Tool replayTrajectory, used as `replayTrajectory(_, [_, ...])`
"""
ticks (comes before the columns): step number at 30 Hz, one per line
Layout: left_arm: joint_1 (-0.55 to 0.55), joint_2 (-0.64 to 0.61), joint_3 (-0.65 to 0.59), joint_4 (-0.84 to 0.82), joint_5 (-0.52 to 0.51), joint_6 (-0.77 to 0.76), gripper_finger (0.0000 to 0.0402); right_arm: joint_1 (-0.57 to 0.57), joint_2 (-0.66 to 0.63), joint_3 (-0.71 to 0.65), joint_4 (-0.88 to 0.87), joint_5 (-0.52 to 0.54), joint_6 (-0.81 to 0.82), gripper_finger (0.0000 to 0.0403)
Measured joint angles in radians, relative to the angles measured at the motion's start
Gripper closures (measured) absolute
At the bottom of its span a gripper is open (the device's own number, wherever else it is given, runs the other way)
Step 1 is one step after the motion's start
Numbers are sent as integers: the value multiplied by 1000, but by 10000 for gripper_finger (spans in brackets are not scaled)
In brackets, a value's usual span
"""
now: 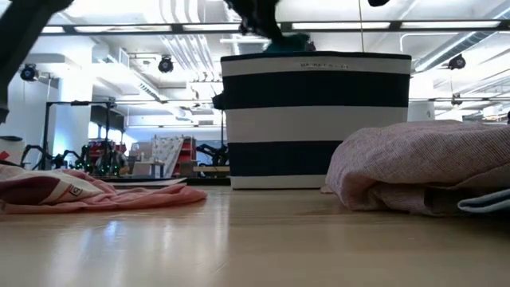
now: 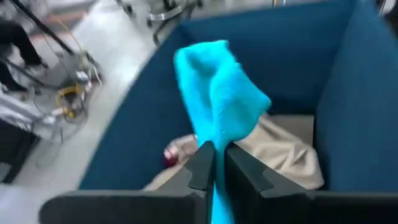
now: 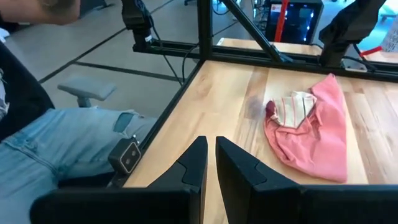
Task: Sort clothes
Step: Put the blue sock into the blue laundry bin, then put the black shorts into the blue laundry bin
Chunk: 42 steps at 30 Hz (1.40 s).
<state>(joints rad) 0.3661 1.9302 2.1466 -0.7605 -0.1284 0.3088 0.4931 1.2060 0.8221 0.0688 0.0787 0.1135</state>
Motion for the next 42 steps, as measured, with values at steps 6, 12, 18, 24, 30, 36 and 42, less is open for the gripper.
replayTrajectory(6, [-1, 67, 3, -60, 12, 13, 321, 0, 0, 63, -109, 26, 0, 357])
replayTrajectory(12, [-24, 47, -30, -81, 11, 15, 230, 10, 4, 164, -317, 27, 20, 289])
replayTrajectory(18, [-83, 5, -30, -103, 27, 11, 149, 59, 6, 212, -420, 28, 116, 231])
replayTrajectory(24, [-192, -27, -62, -79, 96, 1, 110, 169, 17, 198, -440, 88, 265, 198])
replayTrajectory(30, [-297, -85, -185, 68, 95, 8, 118, 265, 87, 208, -480, 158, 421, 177])
replayTrajectory(36, [-394, -210, -360, 242, 94, -21, 136, 328, 218, 281, -579, 158, 581, 174])
replayTrajectory(42, [-514, -392, -588, 382, 88, -125, 132, 384, 418, 498, -939, 150, 763, 172])
